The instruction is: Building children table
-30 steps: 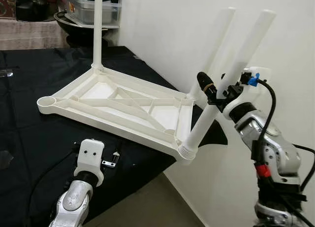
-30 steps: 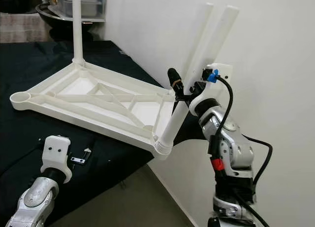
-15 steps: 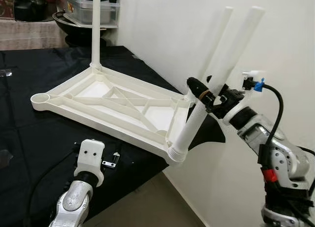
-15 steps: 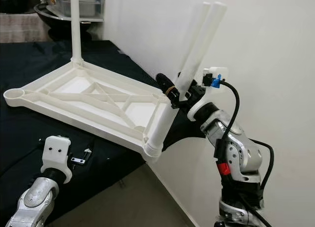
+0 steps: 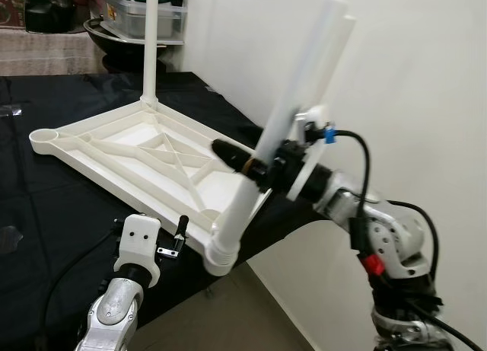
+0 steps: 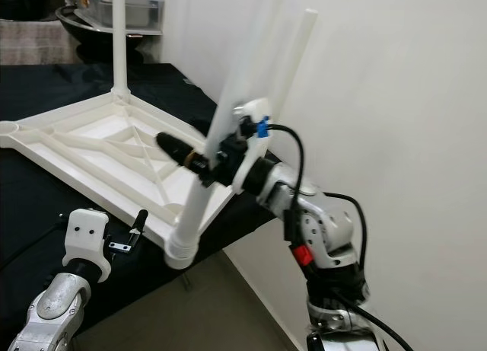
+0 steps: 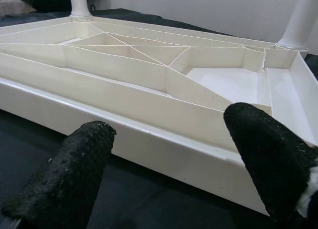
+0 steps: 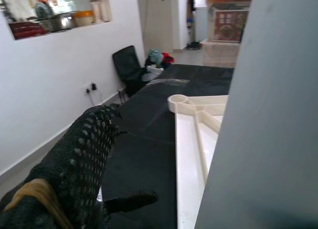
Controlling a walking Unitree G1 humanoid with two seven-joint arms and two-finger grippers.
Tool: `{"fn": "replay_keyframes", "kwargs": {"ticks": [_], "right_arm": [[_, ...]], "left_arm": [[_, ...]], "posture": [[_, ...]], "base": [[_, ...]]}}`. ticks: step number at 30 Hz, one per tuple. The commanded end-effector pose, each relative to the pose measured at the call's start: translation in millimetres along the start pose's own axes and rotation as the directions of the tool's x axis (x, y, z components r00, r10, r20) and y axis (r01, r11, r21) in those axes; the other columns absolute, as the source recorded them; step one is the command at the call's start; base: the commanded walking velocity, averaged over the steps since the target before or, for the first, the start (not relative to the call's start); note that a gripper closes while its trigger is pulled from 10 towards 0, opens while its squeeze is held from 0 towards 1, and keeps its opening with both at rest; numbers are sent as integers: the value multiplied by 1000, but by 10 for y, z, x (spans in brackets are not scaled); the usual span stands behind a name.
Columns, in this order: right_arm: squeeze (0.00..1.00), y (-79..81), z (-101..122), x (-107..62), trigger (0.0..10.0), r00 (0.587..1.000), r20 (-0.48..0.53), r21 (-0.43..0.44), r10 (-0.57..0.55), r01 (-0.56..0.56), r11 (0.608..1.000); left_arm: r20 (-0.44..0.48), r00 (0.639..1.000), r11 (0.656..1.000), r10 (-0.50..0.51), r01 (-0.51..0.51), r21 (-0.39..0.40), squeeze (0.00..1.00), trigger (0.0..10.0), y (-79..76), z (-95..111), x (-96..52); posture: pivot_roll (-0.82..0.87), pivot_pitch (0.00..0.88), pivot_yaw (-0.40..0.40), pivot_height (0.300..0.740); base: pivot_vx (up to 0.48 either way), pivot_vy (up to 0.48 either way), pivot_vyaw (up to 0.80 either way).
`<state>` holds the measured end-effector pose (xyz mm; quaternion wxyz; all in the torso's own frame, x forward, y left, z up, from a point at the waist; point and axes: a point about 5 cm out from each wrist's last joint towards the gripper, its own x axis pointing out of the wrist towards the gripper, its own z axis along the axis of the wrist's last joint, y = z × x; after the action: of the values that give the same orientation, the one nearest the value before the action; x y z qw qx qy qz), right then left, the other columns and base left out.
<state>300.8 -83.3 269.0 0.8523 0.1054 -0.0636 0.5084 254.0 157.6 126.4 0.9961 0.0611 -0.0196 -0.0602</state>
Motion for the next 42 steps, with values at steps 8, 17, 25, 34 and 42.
{"fn": "replay_keyframes", "kwargs": {"ticks": [8,17,25,34,42], "right_arm": [[0,-125,-50,-26,10000,999,-43,-27,-12,11,1000],[0,-219,-110,-168,9059,998,-52,27,-22,23,999],[0,-436,-158,-250,0,988,-45,49,-151,153,987],[0,-568,-126,-295,0,955,9,73,-296,294,953],[0,-625,-113,-349,0,933,14,71,-361,359,931]], "left_arm": [[2,1000,1000,-2,2,3,0,10000,-23,2,-9],[-5,1000,1000,-9,9,5,0,10000,-32,-12,-19],[-6,1000,1000,-9,9,12,0,10000,-19,-10,-16],[-6,1000,1000,-11,12,13,0,10000,-25,-8,-9],[-7,1000,1000,-13,13,10,0,10000,-35,-10,-14]], "posture": [[140,0,-242,740],[135,0,-232,740],[140,0,-230,740],[135,0,-227,740],[130,0,-227,740]], "base": [[0,0,0],[0,0,0],[0,0,0],[0,0,0],[0,0,0]]}}
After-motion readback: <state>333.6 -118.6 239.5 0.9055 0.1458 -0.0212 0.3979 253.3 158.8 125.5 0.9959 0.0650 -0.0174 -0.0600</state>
